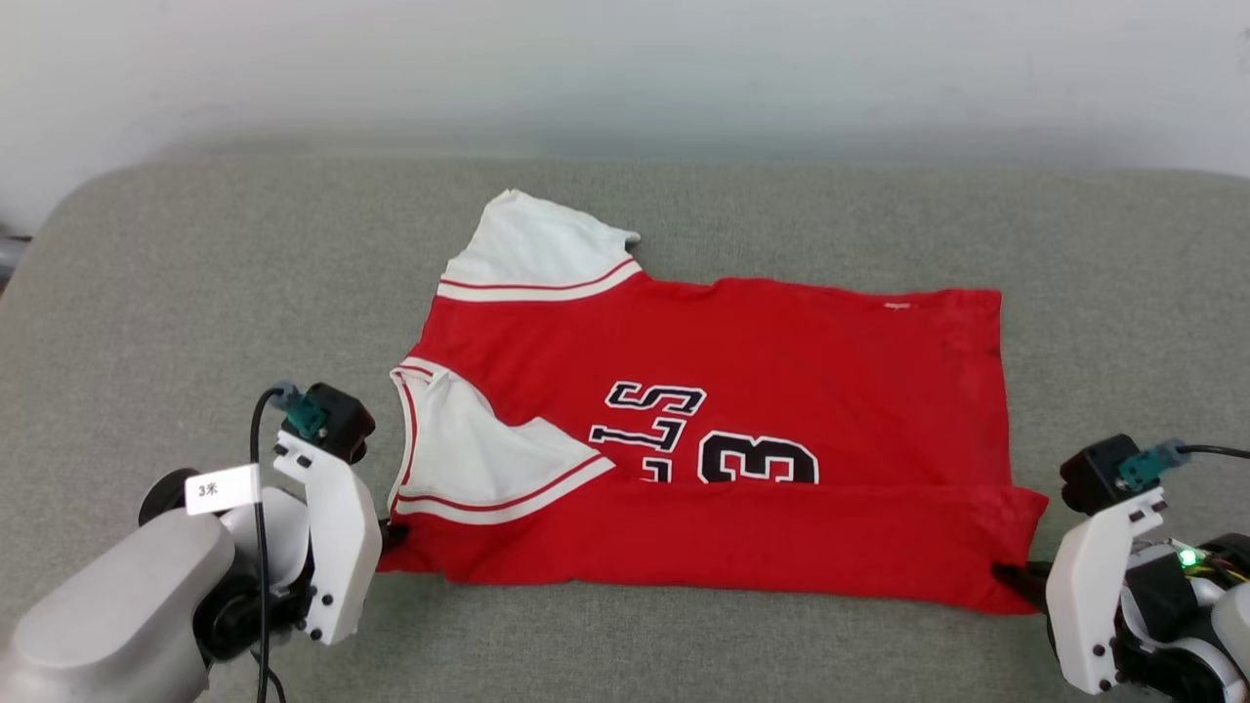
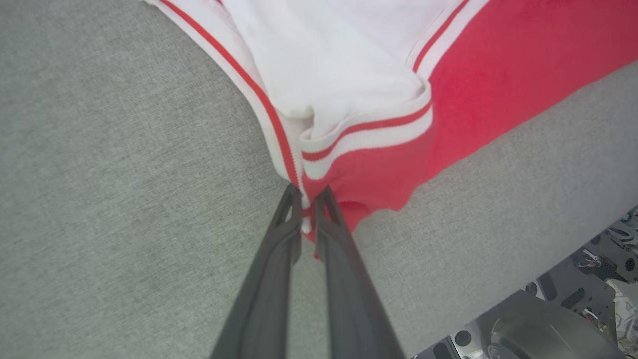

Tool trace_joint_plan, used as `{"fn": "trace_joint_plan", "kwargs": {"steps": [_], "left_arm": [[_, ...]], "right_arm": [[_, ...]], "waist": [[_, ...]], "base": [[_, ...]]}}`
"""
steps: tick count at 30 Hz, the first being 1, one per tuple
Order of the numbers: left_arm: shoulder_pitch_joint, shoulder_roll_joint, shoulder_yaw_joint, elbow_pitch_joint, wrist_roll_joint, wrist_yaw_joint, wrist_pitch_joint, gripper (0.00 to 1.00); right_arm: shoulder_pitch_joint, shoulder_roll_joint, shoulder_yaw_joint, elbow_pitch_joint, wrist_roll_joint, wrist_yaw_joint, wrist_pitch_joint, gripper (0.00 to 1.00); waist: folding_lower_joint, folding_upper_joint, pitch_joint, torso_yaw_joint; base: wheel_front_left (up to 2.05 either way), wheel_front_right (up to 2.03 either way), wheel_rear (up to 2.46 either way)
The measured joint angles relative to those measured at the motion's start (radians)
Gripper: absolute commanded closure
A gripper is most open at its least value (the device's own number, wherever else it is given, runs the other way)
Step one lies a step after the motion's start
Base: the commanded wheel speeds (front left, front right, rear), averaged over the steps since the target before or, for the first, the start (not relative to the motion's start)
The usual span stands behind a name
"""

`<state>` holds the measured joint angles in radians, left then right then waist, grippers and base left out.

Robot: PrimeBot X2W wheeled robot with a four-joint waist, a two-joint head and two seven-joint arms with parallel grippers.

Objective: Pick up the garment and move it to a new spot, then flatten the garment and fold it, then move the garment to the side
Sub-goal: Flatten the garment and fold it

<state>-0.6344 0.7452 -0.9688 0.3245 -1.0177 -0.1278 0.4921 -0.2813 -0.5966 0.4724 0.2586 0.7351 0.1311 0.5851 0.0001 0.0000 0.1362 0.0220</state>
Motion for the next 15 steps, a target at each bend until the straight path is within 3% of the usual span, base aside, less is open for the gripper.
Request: {"fn": "trace_joint_plan", "kwargs": {"steps": [7, 15], "left_arm": [[0.054, 0.041, -0.001, -0.050, -0.016, 0.007, -0.012, 1.00], [0.131, 0.097, -0.006, -0.146, -0.034, 0.045, -0.020, 1.00]], "right_arm": [[0.081, -0.035, -0.046, -0.087, 0.024, 0.000, 0.001, 1.00], [0.178, -0.066, -0.128, -0.177, 0.029, 0.000, 0.037, 1.00]], "waist": [[0.0000, 0.0000, -0.061, -0.008], [0.0000, 0.0000, -0.100, -0.012]], "base": [[0.00, 0.00, 0.00], [0.00, 0.00, 0.00]]}}
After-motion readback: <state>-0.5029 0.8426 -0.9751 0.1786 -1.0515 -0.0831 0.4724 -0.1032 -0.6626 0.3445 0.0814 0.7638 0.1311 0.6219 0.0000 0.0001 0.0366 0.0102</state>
